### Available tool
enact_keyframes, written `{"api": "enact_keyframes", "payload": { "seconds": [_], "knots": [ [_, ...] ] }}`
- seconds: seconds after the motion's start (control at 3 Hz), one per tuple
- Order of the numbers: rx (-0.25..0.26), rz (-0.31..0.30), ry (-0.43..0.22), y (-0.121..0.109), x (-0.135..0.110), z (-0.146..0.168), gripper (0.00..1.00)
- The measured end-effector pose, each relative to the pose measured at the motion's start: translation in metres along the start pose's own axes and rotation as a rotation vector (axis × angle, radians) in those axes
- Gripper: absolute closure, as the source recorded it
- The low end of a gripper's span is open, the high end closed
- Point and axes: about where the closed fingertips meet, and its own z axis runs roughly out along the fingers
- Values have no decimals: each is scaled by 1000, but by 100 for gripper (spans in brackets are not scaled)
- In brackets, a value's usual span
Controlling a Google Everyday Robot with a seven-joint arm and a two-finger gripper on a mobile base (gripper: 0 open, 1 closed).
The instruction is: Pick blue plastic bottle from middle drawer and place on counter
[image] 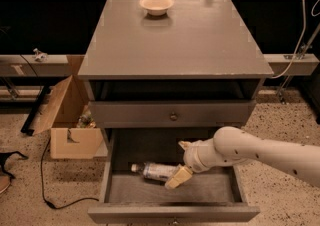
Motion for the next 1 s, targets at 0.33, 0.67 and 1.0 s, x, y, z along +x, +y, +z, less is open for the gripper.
{"api": "enact_keyframes", "payload": {
  "seconds": [0.33,0.67,1.0],
  "knots": [
    [-13,-10,-78,-7,2,29,0],
    [-42,-26,-112,-10,7,58,0],
    [-63,-33,-110,-9,16,81,0]
  ]
}}
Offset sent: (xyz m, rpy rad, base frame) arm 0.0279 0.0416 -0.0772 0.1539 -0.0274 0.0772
